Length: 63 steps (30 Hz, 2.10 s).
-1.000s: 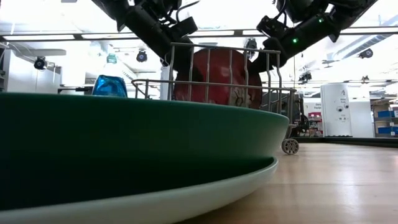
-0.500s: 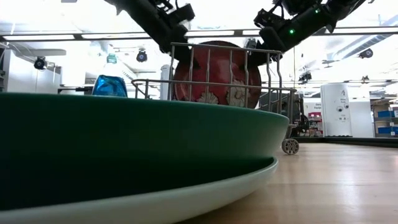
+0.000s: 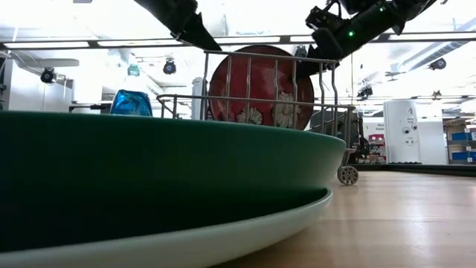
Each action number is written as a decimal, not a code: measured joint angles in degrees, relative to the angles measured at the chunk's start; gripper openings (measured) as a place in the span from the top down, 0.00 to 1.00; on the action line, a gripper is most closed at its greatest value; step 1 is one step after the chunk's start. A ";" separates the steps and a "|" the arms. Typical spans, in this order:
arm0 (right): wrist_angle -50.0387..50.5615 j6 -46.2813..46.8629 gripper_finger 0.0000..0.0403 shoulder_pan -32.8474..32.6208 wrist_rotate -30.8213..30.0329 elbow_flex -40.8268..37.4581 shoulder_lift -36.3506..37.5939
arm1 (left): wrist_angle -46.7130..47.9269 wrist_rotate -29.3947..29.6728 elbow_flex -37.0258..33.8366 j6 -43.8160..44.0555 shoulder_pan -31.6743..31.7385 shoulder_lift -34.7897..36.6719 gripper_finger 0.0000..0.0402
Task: Sort dishes
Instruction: Put the red flowered plate into the gray dishwasher rack
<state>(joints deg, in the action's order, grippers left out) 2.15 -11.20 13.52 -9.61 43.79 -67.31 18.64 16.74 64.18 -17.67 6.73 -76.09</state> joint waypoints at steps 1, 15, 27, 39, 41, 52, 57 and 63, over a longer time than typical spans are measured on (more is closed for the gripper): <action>0.00 0.04 1.00 0.00 0.04 0.00 0.15 | -0.07 0.97 -0.23 -0.08 -0.17 0.17 0.65; 0.50 0.72 1.00 -3.10 0.31 0.00 2.67 | -0.47 6.76 -4.79 1.65 -2.84 6.80 0.65; 1.22 0.39 1.00 -4.44 -5.54 0.00 2.24 | -1.30 9.46 -7.55 1.64 -5.70 13.51 0.65; 2.40 0.63 1.00 -4.92 -6.45 -0.07 1.73 | -6.38 9.87 -12.65 2.14 -6.58 16.00 0.65; 2.40 0.83 1.00 -5.05 -6.42 -0.09 1.46 | -6.72 9.92 -12.99 2.31 -6.57 16.06 0.65; 2.54 0.83 1.00 -5.11 -6.03 -0.09 -2.96 | -7.17 9.94 -13.93 2.77 -6.57 16.01 0.65; 2.43 0.60 1.00 -5.11 -6.23 -0.02 -4.07 | -7.24 9.94 -15.71 4.97 -6.57 16.06 0.65; 2.60 0.57 1.00 -5.11 -6.35 -0.02 -3.94 | -7.73 9.94 -17.25 7.28 -6.57 16.06 0.65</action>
<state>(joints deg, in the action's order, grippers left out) 4.75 -10.63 8.40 -15.95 43.77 -71.24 10.91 26.68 46.93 -10.39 0.16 -60.03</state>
